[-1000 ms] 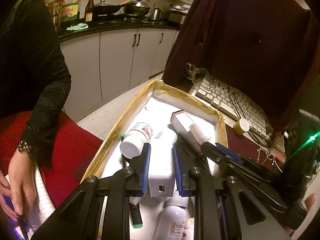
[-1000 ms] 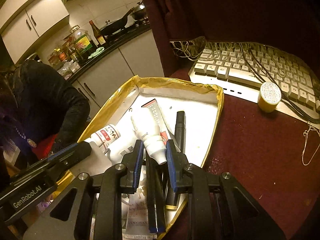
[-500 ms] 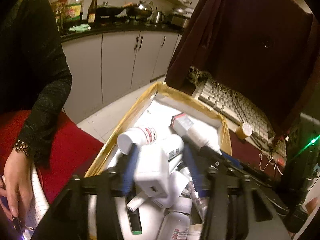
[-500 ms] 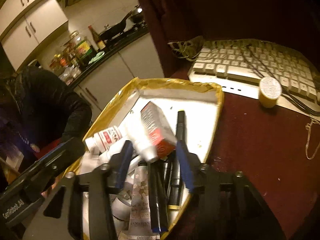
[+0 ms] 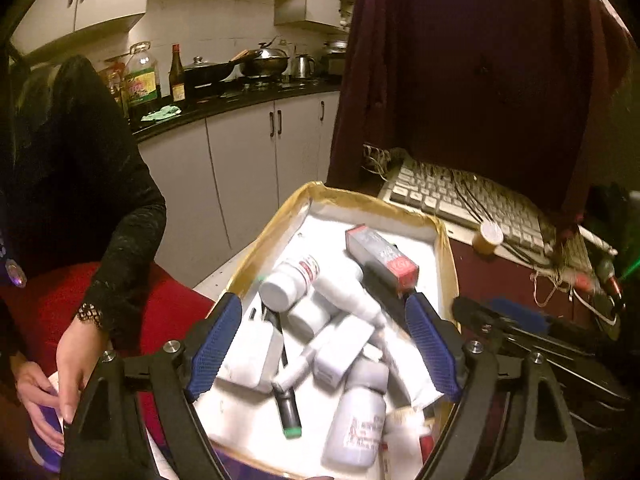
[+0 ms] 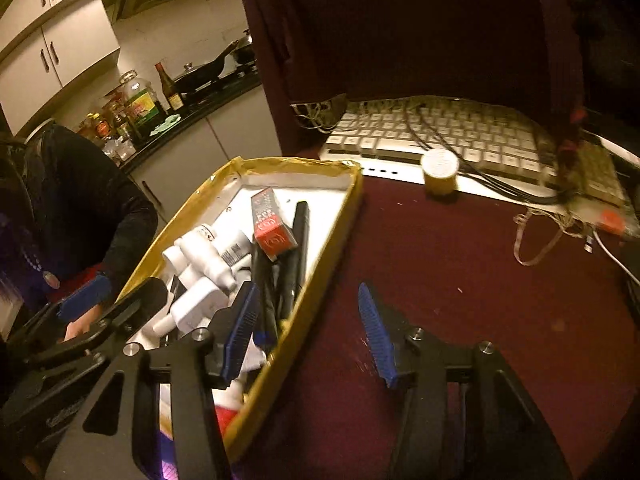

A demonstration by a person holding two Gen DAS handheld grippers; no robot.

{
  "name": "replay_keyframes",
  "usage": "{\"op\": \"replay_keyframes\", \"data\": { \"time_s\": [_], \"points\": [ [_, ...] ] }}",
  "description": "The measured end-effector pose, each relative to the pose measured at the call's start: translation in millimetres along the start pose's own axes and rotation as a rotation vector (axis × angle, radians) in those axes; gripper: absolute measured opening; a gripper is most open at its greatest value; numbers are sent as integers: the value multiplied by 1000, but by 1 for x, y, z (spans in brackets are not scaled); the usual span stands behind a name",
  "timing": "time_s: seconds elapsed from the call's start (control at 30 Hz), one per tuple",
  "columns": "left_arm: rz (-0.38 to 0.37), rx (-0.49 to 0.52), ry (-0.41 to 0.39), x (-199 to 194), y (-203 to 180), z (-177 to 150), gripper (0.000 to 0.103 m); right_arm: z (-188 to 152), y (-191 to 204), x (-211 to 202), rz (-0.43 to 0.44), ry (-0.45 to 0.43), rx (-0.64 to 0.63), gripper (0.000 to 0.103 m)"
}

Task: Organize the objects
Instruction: 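Release the charger cube and dropper bottle into the tray with both tools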

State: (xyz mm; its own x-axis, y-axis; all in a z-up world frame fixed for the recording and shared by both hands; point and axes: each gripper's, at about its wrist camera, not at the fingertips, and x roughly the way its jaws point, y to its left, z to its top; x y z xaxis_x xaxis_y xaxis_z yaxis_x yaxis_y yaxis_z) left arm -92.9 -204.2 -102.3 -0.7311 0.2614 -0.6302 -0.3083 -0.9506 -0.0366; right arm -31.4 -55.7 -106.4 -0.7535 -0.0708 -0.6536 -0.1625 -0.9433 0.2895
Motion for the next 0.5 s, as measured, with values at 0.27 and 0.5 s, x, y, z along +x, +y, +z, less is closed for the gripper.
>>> {"op": "replay_keyframes", "data": {
  "time_s": [0.27,0.5],
  "points": [
    [11,24,45,6,-5,-7,80,-8,-4,-3,-23,9,-7,51],
    [31,63,52,5,-10,-10,81,-17,-4,-5,-28,18,-9,51]
  ]
}}
